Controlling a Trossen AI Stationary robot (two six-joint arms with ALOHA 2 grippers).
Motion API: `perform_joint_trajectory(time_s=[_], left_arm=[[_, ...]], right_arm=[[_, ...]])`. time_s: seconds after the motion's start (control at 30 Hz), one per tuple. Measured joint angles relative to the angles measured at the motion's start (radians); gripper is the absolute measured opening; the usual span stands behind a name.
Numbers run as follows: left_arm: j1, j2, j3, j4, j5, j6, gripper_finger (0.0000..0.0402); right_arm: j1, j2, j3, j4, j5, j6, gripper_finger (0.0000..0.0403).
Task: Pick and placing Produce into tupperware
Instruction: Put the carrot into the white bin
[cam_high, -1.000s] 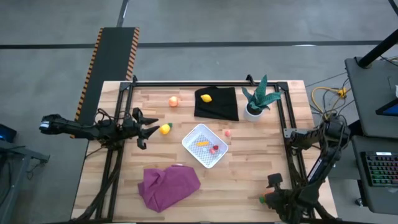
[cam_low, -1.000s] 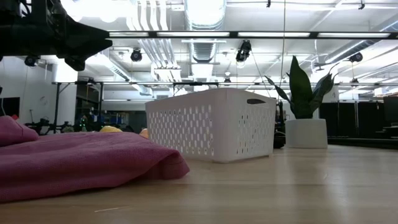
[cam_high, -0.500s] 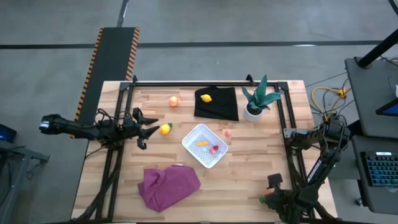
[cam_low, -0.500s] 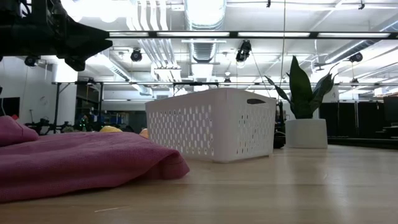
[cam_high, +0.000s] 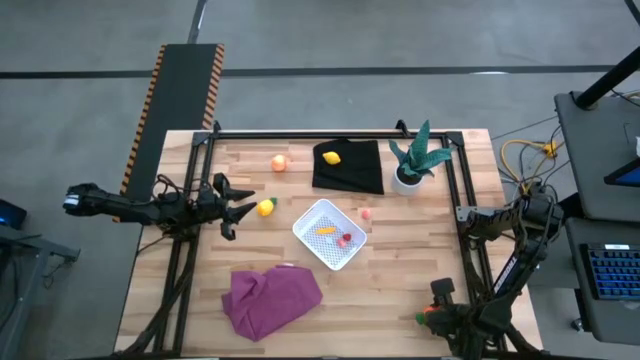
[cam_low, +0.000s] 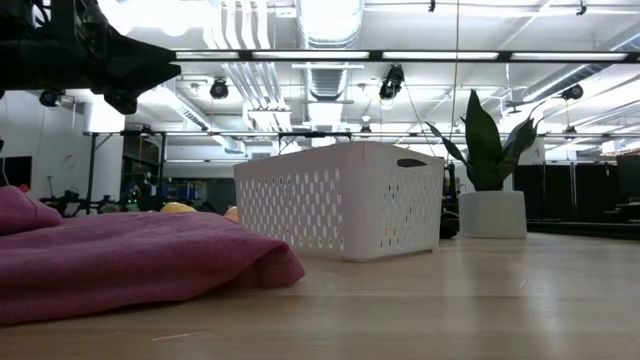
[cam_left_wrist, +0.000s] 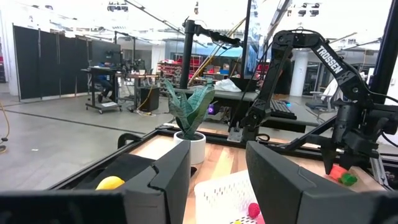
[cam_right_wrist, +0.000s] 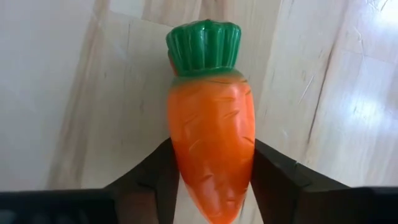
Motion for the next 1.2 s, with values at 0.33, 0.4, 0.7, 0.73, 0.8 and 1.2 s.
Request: perform_joint_trajectory(time_s=[0.33,0.4,0.7,0.73,0.8,1.2], left_arm=[[0.000,0.000,0.000,0.000,0.000,0.000,0.0142],[0.000,0.000,0.000,0.000,0.000,-0.001,0.0142],[0.000,0.000,0.000,0.000,0.000,-0.002,0.0142],[0.000,0.000,0.000,0.000,0.000,-0.002,0.0142],[0.000,0.000,0.000,0.000,0.000,-0.002,0.0142],[0.000,-0.001,0.000,0.000,0.000,0.001,0.0142]], right_arm=[[-0.002,-0.013,0.020,-0.013,0.059,-0.002,0.0157],[-0.002,-0.029,0.022,-0.014,0.132,-0.001,0.0151],[-0.028,-0.122,0.022,-0.012,0.676,0.006,0.0154],[-0.041,-0.130,0.022,-0.010,0.718,0.005,0.0154],[-0.073,-0.139,0.020,-0.008,0.782,0.002,0.0151],[-0.349,-0.145,0.013,0.013,0.876,-0.152,0.0151]])
